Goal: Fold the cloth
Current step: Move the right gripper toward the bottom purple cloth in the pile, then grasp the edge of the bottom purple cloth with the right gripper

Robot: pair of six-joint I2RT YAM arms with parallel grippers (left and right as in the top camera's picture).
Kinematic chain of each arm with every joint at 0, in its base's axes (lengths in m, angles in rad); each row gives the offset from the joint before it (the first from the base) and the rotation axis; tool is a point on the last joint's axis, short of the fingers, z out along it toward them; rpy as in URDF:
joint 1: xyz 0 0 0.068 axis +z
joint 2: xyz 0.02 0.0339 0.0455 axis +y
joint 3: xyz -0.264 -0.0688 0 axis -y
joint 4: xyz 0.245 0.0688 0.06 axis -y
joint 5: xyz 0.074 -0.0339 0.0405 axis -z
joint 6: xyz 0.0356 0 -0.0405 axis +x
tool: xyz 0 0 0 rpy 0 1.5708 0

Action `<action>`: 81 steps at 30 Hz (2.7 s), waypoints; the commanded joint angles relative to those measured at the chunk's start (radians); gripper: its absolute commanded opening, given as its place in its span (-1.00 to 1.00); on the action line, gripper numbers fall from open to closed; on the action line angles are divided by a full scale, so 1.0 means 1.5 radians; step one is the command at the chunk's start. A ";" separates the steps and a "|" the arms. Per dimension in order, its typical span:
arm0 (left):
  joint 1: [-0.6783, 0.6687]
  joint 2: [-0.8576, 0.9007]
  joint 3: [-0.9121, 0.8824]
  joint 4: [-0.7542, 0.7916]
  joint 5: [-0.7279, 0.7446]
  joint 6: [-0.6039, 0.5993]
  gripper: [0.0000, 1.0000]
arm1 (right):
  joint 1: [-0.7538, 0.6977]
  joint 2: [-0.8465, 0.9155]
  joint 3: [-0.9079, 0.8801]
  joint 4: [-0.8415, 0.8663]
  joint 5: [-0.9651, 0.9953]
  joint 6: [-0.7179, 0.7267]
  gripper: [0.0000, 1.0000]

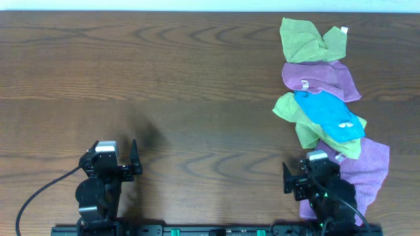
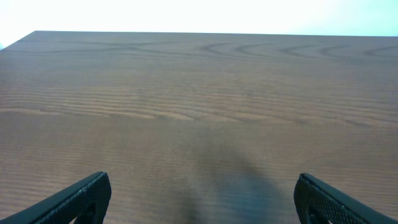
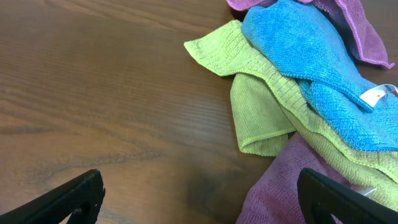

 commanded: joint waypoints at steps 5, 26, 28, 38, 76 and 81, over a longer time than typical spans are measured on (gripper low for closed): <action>-0.003 -0.003 -0.015 -0.008 -0.009 -0.005 0.91 | -0.005 -0.007 -0.010 -0.001 -0.005 -0.005 0.98; -0.003 -0.003 -0.015 -0.008 -0.009 -0.005 0.91 | -0.005 -0.007 -0.010 0.022 -0.005 -0.004 0.98; -0.003 -0.003 -0.015 -0.008 -0.009 -0.005 0.91 | -0.005 -0.007 -0.011 0.092 -0.005 0.026 0.99; -0.003 -0.003 -0.015 -0.008 -0.009 -0.005 0.91 | -0.026 0.109 0.041 0.436 0.125 0.296 0.99; -0.003 -0.003 -0.015 -0.008 -0.009 -0.005 0.91 | -0.141 1.021 0.515 -0.311 0.218 0.587 0.89; -0.003 -0.003 -0.015 -0.008 -0.009 -0.005 0.91 | -0.170 1.049 0.494 -0.274 0.220 0.586 0.89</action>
